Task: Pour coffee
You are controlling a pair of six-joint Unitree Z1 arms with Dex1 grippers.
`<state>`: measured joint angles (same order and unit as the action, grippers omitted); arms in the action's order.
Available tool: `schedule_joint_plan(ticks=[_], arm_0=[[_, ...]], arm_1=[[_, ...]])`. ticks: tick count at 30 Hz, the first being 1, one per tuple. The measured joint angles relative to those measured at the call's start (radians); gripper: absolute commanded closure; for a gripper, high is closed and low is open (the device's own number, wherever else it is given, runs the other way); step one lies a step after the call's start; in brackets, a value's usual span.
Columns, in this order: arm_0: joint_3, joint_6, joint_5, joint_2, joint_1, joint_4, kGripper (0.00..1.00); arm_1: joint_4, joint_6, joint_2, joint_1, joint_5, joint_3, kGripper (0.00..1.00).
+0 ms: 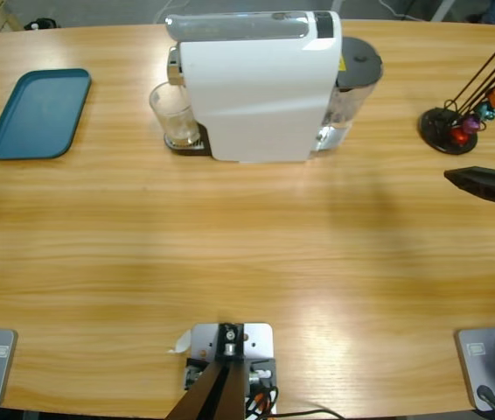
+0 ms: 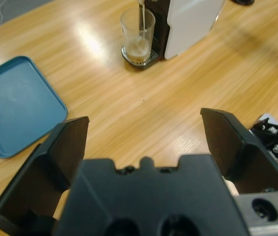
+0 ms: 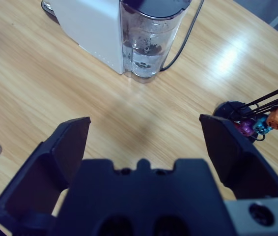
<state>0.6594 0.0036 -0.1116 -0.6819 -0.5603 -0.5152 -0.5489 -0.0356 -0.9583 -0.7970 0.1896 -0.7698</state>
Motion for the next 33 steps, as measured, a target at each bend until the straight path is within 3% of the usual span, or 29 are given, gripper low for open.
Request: schedule_joint_plan(ticks=[33], arm_0=[[0.001,-0.026,0.001,-0.077,0.0,0.01,0.0]], arm_1=[[0.0,0.0,-0.002,0.0,0.002,0.0,0.0]])
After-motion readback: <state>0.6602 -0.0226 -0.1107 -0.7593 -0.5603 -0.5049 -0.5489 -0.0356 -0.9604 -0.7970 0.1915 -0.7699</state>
